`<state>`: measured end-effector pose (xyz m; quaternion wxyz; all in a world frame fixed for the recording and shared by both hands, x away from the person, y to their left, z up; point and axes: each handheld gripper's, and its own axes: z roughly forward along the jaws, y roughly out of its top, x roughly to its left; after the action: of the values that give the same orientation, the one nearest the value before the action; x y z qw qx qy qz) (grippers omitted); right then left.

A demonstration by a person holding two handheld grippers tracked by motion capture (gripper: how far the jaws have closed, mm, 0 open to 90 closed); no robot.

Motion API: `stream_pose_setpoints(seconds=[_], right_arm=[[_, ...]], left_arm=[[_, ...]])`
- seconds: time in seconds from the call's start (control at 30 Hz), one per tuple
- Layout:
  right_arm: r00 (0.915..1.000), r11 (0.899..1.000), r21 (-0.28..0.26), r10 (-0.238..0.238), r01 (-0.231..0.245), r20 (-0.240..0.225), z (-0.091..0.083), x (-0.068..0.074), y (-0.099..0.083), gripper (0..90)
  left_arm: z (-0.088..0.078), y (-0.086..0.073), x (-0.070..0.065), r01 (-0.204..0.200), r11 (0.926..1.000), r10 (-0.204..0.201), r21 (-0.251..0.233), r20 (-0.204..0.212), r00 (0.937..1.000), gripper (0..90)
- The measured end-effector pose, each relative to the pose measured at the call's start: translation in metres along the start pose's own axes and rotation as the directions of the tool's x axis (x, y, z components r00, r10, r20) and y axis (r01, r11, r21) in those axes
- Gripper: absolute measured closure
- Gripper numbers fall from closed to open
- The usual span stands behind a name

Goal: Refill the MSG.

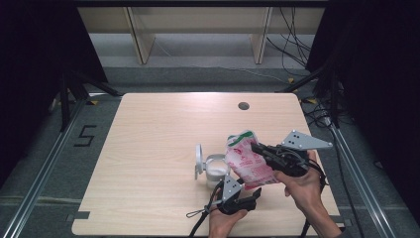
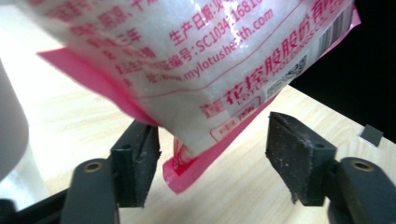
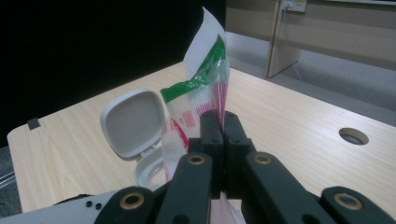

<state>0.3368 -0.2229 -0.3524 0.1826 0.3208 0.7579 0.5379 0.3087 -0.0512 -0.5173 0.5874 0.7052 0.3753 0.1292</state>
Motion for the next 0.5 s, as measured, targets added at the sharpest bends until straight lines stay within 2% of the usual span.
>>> stream_pose_setpoints(seconds=[0.07,0.1,0.13,0.2,0.23,0.3,0.33,0.37,0.43,0.47,0.5], right_arm=[[0.9998,1.000,-0.016,-0.004,0.004,-0.018,0.002,-0.003,-0.003,90.0],[0.9999,1.000,-0.012,0.016,-0.016,-0.005,0.001,-0.003,-0.005,90.0],[0.9997,1.000,-0.006,0.023,-0.023,0.003,0.000,-0.004,-0.007,90.0],[0.9994,0.999,-0.006,0.033,-0.033,0.003,0.000,-0.006,-0.012,90.0],[0.9998,1.000,-0.014,0.022,-0.022,0.000,0.001,-0.008,-0.014,90.0],[0.9990,0.999,-0.016,0.043,-0.043,0.015,0.000,-0.009,-0.020,90.0],[0.9999,1.000,-0.024,0.016,-0.016,0.005,-0.001,-0.013,-0.022,90.0],[0.9985,0.998,-0.030,0.055,-0.055,0.003,-0.002,-0.013,-0.027,90.0],[0.9968,0.996,-0.037,0.080,-0.080,-0.001,-0.005,-0.016,-0.033,90.0],[0.9958,0.994,-0.052,0.091,-0.092,-0.005,-0.007,-0.018,-0.035,90.0],[0.9951,0.993,-0.062,0.098,-0.098,-0.002,-0.010,-0.020,-0.037,90.0]], left_arm=[[-0.003,0.000,0.000,0.002,0.9999,-0.001,0.012,-0.011,0.9999,33.7],[-0.003,0.000,0.000,0.010,0.9999,-0.010,0.009,0.000,0.9999,32.9],[-0.004,0.000,-0.001,0.019,0.9997,-0.019,0.017,-0.006,0.9998,31.9],[-0.005,-0.001,-0.001,0.020,0.9996,-0.019,0.021,-0.013,0.9997,31.2],[-0.006,-0.001,0.000,0.017,0.9994,-0.016,0.031,-0.015,0.9998,30.9],[-0.005,-0.003,0.000,0.023,0.9994,-0.023,0.027,-0.010,0.9997,31.0],[-0.006,-0.003,0.000,0.022,0.9994,-0.021,0.027,-0.011,0.9997,31.0],[-0.008,-0.003,-0.001,0.014,0.9992,-0.014,0.036,-0.023,0.9997,30.9],[-0.008,-0.002,0.002,-0.019,0.9995,0.019,0.027,-0.002,0.9998,30.7],[-0.010,-0.002,0.001,-0.006,0.9995,0.006,0.030,-0.011,0.9999,30.6],[-0.011,-0.002,0.003,-0.015,0.9994,0.015,0.030,-0.009,0.9998,30.5]])
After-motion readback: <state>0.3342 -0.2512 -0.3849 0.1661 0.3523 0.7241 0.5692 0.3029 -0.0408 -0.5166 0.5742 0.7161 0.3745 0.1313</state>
